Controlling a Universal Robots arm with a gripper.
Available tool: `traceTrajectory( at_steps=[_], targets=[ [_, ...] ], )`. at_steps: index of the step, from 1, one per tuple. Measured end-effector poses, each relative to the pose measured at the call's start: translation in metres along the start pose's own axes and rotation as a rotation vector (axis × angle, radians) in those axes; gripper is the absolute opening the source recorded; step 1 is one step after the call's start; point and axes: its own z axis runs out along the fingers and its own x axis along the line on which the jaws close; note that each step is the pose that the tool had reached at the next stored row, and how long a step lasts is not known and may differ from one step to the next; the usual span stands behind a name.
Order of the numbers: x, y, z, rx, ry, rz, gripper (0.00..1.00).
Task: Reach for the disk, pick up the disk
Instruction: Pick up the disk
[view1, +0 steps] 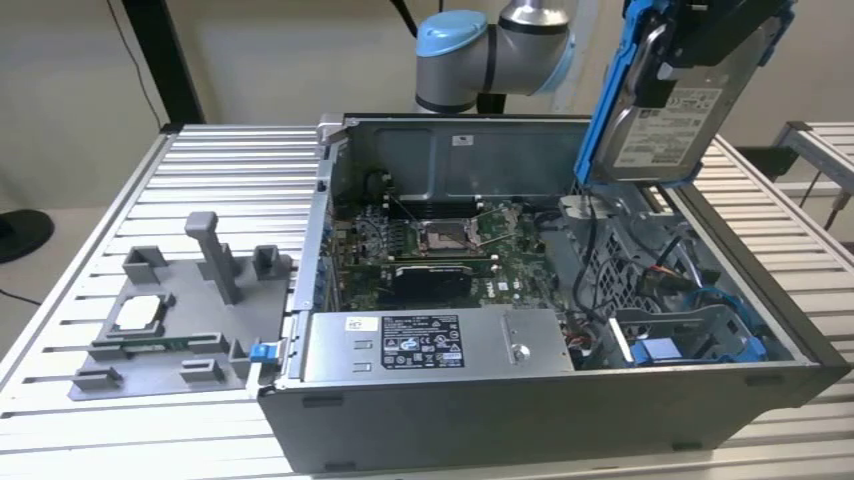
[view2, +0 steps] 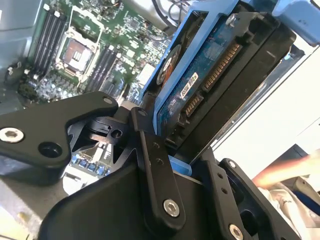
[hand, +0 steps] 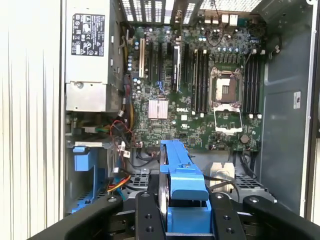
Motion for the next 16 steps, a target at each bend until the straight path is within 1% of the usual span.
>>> traceTrajectory(
  at_steps=[6,11,16],
  targets=[
    [0.0145,0.0000,0.0000,-0.0010,0.0001,0.000,0.00],
    [0.0330,-0.0006,0.0008,-0.0031,0.0000,0.000,0.00],
    [0.0547,-0.0033,0.0018,-0.0063,0.0001,0.000,0.00]
  ],
)
